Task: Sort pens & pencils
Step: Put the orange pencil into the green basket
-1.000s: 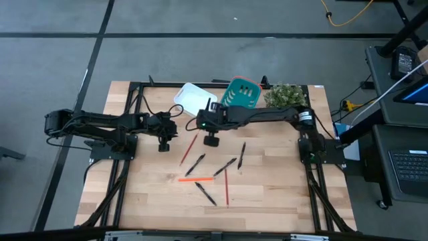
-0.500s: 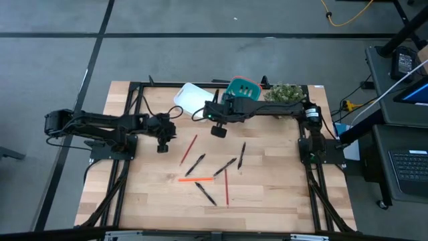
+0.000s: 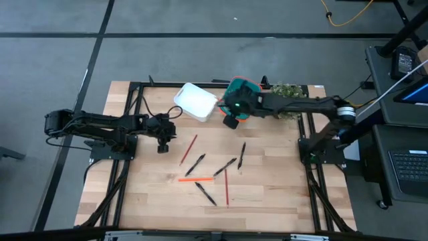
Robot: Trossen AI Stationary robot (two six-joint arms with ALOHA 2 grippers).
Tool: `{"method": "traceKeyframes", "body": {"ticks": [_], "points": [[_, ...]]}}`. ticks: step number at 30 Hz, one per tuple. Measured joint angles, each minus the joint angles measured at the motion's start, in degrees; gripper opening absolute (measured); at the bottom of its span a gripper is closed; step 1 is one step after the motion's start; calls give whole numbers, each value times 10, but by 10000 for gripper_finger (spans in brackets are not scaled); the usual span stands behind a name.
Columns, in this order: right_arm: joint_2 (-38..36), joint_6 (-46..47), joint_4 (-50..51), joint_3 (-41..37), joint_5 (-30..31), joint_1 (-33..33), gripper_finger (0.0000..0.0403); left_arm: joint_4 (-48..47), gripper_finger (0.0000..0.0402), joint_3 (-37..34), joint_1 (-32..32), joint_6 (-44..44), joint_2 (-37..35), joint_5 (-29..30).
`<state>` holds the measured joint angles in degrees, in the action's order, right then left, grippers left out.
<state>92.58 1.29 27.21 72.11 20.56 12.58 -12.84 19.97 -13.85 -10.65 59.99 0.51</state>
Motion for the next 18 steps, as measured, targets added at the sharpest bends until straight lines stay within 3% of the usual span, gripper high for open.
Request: {"method": "traceKeyframes", "body": {"ticks": [5,9,18], "points": [[-74,0,-139,-137,-6,25,22,14,53,0,0,0,0,0],[-92,13,-253,-218,-13,51,22,39,53,0,0,-4,0,0],[-89,76,-380,-276,12,101,22,66,53,0,0,-4,0,0]]}}
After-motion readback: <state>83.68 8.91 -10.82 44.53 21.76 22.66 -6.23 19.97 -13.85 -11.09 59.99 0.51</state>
